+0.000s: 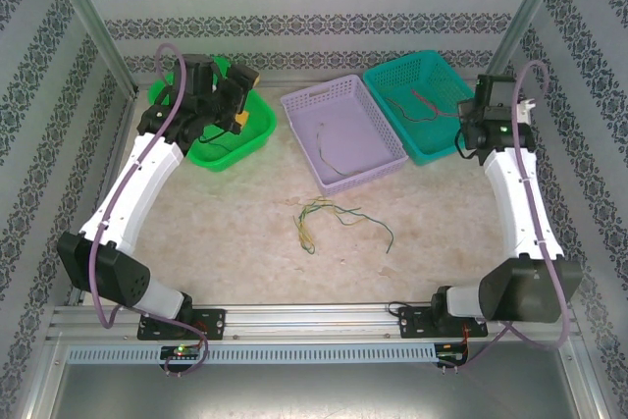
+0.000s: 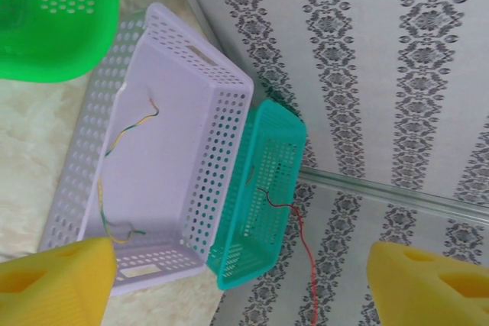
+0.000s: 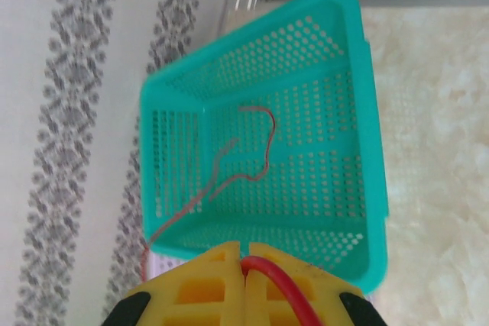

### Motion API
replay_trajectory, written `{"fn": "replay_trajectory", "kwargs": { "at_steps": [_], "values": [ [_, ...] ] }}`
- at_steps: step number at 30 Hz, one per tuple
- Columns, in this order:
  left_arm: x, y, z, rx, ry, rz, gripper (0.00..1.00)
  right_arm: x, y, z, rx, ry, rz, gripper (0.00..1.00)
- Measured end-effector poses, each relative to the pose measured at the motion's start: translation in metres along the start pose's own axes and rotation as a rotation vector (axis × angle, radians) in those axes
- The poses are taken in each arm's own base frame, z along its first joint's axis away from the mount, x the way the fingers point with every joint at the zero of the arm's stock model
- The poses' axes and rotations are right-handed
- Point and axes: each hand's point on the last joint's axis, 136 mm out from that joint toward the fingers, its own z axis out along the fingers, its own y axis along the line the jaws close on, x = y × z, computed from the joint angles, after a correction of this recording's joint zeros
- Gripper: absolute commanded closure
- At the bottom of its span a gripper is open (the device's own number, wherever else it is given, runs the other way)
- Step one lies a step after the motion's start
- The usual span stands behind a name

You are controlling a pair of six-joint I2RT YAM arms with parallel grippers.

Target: Untangle the cables

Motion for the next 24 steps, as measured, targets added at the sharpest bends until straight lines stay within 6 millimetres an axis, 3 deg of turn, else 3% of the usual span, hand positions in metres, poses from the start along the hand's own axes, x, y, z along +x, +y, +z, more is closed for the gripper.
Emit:
{"fn": "replay_trajectory", "kwargs": {
  "at_steps": [3, 8, 16, 24],
  "values": [
    [0.005, 0.019, -0.001, -0.037, 0.012, 0.001, 0.16, -0.018, 0.009, 0.007, 0.007, -0.054, 0.021, 1.00],
    [0.012, 0.042, -0.005, -0.077, 0.025, -0.005, 0.18, -0.024, 0.012, 0.032, 0.048, -0.083, -0.005, 1.00],
    [0.017, 0.049, -0.021, -0.074, 0.025, -0.004, 0.19, -0.009, -0.001, 0.098, 0.139, -0.058, -0.125, 1.00],
    [0.024, 0.065, -0.038, -0.087, 0.027, -0.007, 0.21, 0.023, -0.006, 0.165, 0.165, 0.075, -0.333, 1.00]
  ]
}}
